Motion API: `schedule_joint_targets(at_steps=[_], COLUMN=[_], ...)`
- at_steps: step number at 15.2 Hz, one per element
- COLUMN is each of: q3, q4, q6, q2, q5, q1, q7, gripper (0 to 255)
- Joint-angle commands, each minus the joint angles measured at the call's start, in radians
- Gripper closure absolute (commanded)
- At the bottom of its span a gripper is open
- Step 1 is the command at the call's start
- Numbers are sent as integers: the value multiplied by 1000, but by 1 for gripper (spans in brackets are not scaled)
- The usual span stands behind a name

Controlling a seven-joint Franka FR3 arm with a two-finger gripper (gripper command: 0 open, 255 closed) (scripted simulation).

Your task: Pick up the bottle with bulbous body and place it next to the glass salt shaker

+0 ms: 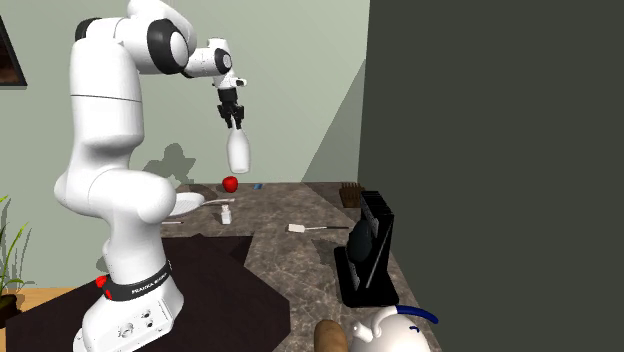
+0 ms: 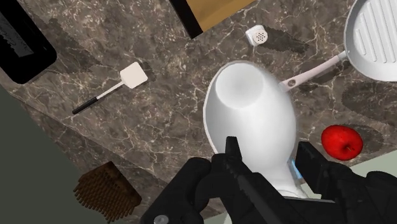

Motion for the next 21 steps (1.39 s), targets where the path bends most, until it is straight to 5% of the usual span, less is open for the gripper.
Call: schedule_joint_targets(at_steps=[1,21], q3=[0,-7], q4=[-27,-224], q6=[27,277], q2=[-1,54], q5=[-1,-25], q1=[0,0], q7=[3,29], gripper=[255,255])
